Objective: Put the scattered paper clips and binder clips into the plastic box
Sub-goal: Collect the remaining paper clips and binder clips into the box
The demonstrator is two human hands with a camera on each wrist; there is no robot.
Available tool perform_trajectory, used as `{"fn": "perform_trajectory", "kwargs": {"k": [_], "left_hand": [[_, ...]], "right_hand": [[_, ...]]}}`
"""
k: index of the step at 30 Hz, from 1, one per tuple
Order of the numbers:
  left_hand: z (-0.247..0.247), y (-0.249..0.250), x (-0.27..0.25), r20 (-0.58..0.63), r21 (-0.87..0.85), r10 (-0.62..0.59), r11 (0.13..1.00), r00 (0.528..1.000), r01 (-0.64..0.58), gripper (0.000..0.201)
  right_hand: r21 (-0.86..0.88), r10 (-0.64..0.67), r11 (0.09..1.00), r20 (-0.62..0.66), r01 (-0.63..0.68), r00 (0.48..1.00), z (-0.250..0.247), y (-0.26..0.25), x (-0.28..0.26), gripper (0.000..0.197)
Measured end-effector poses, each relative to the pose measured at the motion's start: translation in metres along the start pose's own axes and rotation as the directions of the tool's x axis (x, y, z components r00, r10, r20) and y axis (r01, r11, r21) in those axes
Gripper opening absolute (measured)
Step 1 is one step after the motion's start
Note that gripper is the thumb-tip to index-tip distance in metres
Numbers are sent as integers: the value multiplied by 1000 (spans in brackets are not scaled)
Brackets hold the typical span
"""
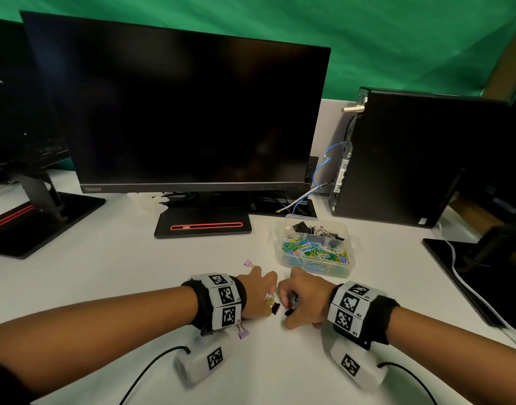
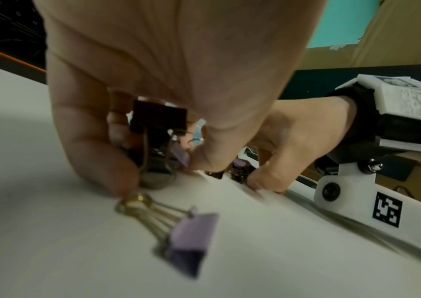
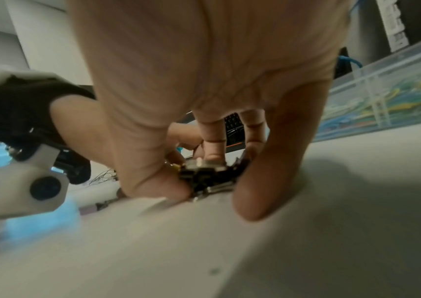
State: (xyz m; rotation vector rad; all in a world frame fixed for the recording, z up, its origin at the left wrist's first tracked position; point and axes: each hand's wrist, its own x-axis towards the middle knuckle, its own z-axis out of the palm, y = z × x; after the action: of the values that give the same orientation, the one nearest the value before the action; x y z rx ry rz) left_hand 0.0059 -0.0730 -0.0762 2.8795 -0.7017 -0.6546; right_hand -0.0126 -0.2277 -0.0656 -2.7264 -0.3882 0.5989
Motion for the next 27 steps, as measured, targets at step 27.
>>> {"fn": "perform_trajectory", "kwargs": {"k": [27], "left_hand": [[-39,-26,26,-71,-353,201,911,977,-213,33]], "right_hand": [[59,-17,998,17,16,1000,-20,19,2,23]]}}
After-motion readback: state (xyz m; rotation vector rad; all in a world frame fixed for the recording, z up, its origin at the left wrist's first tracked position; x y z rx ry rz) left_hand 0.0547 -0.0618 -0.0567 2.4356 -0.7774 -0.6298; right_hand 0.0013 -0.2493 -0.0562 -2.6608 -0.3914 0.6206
